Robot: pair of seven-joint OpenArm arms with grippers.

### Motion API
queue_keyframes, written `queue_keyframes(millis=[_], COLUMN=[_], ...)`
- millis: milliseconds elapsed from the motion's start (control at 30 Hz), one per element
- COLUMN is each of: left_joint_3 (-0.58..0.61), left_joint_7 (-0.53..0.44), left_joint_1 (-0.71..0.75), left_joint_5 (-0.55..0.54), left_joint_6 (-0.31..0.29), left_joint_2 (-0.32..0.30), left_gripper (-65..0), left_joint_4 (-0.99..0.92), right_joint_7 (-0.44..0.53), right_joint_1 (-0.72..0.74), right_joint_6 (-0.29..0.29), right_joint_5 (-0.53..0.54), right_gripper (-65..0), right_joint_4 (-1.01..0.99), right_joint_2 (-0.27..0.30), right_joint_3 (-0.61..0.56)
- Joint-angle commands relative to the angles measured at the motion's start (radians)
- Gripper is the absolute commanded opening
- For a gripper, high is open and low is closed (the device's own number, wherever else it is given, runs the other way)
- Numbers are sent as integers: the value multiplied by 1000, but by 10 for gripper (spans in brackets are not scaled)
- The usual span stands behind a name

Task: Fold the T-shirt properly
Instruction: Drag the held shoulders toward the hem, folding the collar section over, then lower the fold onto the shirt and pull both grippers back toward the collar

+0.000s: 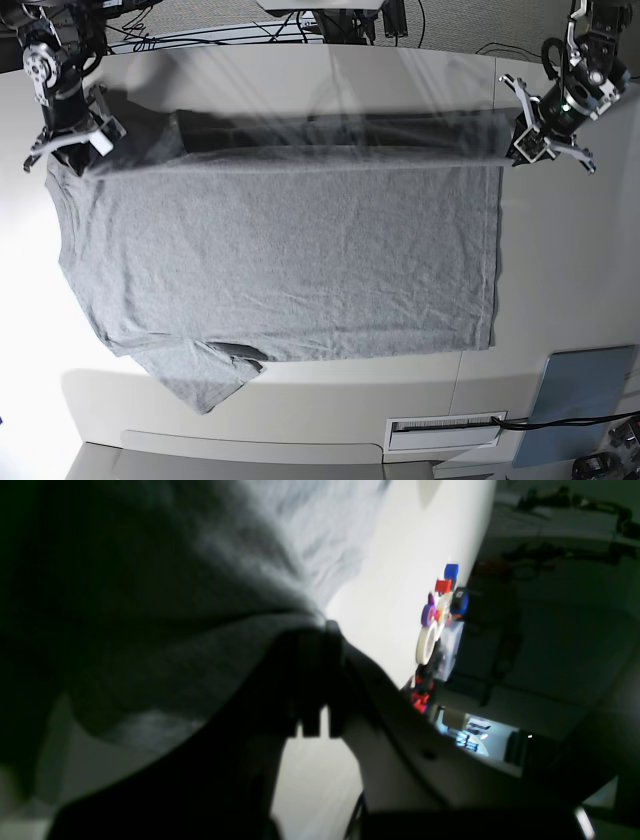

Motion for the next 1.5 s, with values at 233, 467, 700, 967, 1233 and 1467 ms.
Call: queue_keyframes(millis=[233, 467, 700, 967, 1233, 1467], left_joint_3=[38, 87, 87, 87, 87, 87], left_joint_7=[7, 43, 48, 78, 79, 87], left_joint_1=[-137, -203, -213, -222, -248, -257], left_joint_5=[-4, 3, 3, 3, 0, 0], left_joint_6=[-19, -19, -15, 85, 63, 56], left_joint_2=[38, 44, 55, 55, 55, 55], left_gripper=[-650, -650, -650, -650, -650, -650], left_joint_4=[-47, -84, -101, -101, -101, -101], right_joint_7=[23, 29, 46, 45, 53, 53], right_joint_1=[132, 228, 316, 425, 444, 444], right_joint_6=[-17, -17, -18, -18, -17, -17], right_joint_5=[27, 27, 26, 27, 42, 42], right_gripper=[-650, -650, -650, -650, -650, -650], right_joint_4=[9, -6, -90, -151, -152, -154], right_joint_2=[17, 21, 56, 53, 53, 53], right_joint_3=[-79, -144, -213, -246, -246, -246])
